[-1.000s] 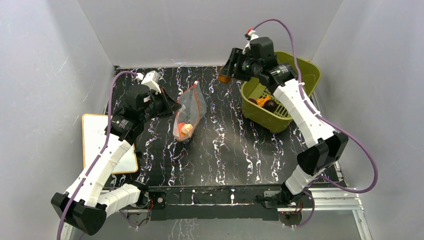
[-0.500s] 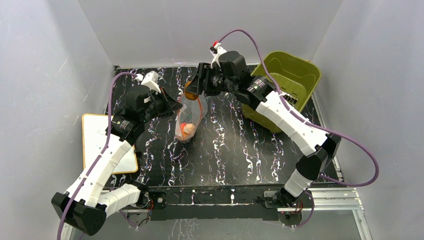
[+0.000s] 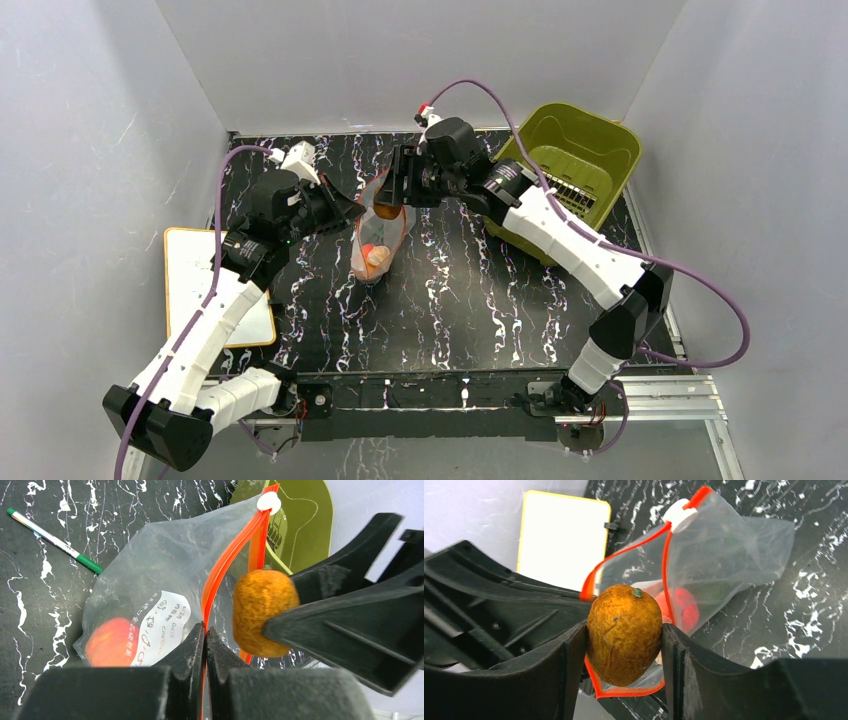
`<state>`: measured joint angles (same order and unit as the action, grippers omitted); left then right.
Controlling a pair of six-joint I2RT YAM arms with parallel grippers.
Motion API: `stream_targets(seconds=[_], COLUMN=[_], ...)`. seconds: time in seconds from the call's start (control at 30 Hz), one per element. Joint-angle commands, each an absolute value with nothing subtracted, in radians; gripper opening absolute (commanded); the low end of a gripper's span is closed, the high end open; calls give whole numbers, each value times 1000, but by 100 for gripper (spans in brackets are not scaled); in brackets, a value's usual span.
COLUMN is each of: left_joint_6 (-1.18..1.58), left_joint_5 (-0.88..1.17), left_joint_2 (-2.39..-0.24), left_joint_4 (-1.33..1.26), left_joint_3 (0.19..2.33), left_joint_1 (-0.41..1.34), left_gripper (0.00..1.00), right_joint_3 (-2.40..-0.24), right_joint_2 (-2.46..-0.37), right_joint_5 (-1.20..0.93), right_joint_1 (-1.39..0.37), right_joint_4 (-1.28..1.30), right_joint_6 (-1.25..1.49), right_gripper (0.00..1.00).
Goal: Place the food in the zip-top bag and seal the zipper
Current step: Place the fake vegetable in the zipper food storage bag.
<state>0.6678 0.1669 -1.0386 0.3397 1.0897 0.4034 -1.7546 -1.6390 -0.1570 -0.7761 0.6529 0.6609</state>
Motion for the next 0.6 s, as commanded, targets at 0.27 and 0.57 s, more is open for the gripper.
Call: stream_targets(seconds=[0.27, 0.57], left_joint_6=[700, 645], left_joint_5=[180, 158], left_joint_2=[-1017, -1018], left_joint_4=[293, 336], left_joint_3=[1088, 1109], left_joint_1=[405, 406], left_gripper=[0, 0], right_joint_3=[-1904, -1908], right_joint_2=[-1707, -1661], right_joint_5=[-133, -162], right_joint_1=[-783, -781], right_joint_4=[774, 757], right_joint_6=[669, 645], right_gripper=[69, 64])
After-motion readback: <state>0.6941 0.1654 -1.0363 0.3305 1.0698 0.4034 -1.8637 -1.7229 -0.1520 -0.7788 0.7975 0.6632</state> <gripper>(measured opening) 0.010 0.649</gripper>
